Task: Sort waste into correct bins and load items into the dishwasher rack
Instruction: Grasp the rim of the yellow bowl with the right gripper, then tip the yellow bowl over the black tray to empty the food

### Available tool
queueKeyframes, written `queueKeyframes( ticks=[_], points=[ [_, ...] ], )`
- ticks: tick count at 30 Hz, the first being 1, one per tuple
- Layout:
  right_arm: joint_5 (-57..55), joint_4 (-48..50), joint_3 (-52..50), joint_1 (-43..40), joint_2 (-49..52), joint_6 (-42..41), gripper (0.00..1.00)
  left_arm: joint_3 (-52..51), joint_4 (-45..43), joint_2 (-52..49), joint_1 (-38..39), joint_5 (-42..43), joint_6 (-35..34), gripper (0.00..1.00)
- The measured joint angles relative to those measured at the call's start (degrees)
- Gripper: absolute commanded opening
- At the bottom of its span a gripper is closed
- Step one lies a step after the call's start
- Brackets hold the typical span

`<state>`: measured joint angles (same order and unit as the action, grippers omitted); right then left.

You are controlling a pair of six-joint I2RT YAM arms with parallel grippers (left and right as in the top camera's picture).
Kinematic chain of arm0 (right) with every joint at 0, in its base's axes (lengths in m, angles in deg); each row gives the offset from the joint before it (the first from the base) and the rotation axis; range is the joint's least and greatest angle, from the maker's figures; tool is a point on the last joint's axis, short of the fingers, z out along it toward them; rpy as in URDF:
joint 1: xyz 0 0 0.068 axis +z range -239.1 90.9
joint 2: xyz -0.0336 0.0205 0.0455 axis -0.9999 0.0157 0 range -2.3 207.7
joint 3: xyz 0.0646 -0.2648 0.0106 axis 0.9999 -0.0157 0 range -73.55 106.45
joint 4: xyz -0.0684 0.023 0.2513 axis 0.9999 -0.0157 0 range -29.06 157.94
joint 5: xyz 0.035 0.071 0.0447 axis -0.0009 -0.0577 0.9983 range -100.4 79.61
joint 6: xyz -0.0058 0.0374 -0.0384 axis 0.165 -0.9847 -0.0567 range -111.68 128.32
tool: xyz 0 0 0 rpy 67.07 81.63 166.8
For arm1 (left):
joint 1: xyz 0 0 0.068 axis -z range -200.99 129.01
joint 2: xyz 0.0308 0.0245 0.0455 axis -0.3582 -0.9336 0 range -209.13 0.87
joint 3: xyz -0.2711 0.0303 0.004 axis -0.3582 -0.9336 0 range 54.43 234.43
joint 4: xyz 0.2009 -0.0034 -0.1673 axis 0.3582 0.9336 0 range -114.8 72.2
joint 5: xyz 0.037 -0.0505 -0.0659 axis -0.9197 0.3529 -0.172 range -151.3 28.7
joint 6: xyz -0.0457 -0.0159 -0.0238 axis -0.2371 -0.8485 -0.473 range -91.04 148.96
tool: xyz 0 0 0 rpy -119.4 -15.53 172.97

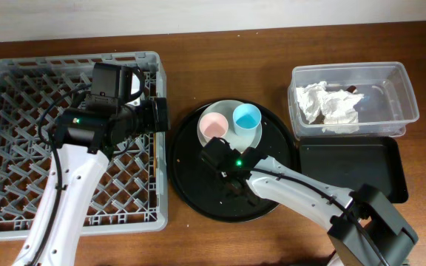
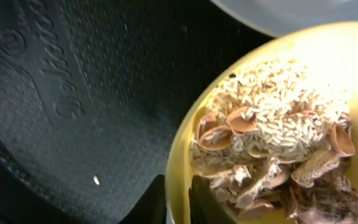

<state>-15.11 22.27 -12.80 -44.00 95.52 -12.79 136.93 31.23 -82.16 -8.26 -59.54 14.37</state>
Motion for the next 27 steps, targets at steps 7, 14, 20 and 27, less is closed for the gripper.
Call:
queueKeyframes(
  ticks=[7, 14, 20, 27],
  points=[
    [-0.20, -0.26, 0.00, 0.00, 0.00, 0.15, 0.04, 0.00, 0.00, 0.00, 0.00, 0.00, 0.00, 0.99],
    [-1.27, -12.87, 8.09, 0.00, -0.22, 0.11, 0.04, 0.00, 0.07, 0.00, 0.00, -0.02, 0.00, 0.99],
    [-1.55, -23.78, 17.40, -4.04, -4.13, 0.09, 0.04, 0.00, 0.13, 0.00, 0.00, 0.00, 0.00, 0.99],
    [6.34, -28.13, 17.79, -26.73, -9.07, 8.11, 0.04, 0.00, 0.11, 0.00, 0.00, 0.00, 0.00, 0.99]
  ],
)
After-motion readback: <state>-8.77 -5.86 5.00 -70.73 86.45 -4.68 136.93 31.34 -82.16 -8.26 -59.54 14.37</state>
